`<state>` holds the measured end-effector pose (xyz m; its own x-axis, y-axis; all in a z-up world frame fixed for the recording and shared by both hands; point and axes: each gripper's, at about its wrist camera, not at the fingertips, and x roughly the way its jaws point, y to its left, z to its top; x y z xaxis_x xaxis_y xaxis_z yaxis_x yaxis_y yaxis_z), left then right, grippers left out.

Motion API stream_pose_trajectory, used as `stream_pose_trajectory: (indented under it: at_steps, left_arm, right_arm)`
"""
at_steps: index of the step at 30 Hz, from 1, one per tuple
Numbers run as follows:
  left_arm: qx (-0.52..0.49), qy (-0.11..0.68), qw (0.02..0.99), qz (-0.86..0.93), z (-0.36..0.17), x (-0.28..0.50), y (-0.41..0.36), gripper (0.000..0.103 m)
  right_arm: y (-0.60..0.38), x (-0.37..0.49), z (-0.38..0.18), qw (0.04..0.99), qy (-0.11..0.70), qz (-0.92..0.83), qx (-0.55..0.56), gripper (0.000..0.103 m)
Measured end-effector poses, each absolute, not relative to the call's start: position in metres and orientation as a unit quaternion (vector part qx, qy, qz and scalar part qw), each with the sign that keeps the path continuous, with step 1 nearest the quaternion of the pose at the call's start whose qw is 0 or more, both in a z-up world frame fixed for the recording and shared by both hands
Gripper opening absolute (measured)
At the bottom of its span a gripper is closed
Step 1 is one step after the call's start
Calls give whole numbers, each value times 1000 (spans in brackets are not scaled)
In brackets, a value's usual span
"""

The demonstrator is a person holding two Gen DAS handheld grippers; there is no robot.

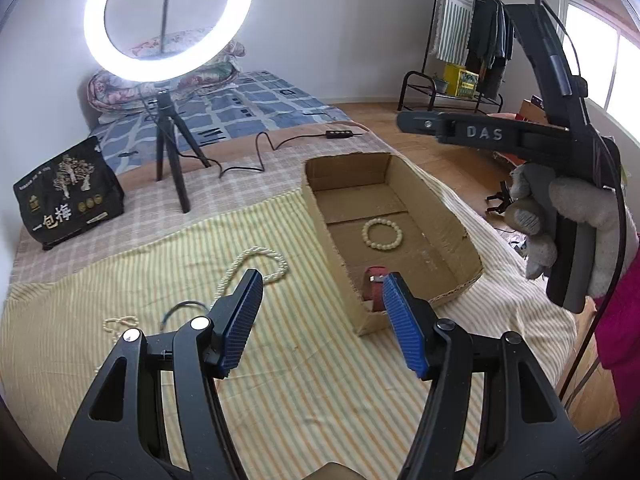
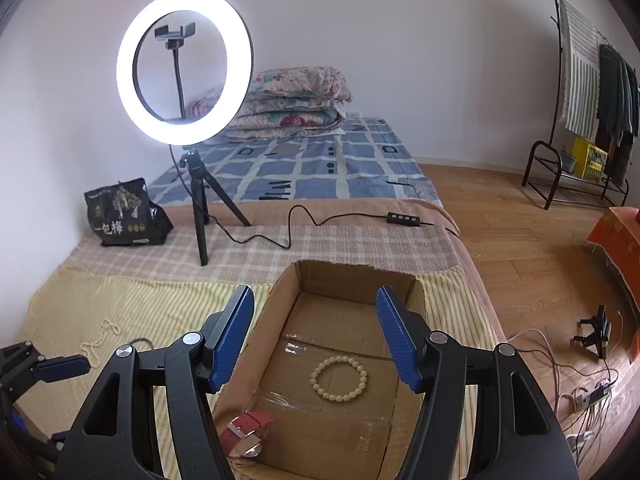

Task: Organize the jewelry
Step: 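Open the right tool to drop the bracelet into the box while the left tool releases the watch, then withdraw both tools from the box toward the blue bangle and pearl necklace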

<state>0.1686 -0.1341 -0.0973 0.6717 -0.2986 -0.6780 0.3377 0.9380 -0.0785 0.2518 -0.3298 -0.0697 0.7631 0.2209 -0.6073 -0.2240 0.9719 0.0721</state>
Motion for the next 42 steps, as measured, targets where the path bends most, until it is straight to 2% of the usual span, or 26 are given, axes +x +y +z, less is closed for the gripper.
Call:
stream_pose_trajectory:
  at_steps: [4,14,26,32,36,42]
  left_arm:
    - [20,366,917,-160,-91,163,-105,64]
    - [-20,364,927,-92,-85,156,-16,64]
    - [-81,410,908,-21,-115,166,72,64]
    - [-101,432,896,-12,-130,168,92,64]
    - [-98,449,888,-14,-141,172,93,64]
    - [-112,479,871,-20,-163,183,98,63]
  right_arm:
    - [-326,243,-61,941,315,119,13,69]
    - [-287,230,-56,930,327,166,25,69]
    - [-199,238,-98,867,424,263,21,69]
    - [-174,246,-129,838,468,276,48,69]
    - [-160,250,-149,816,502,280,55,48]
    - [-149,255,-173,791,542,274,76,34]
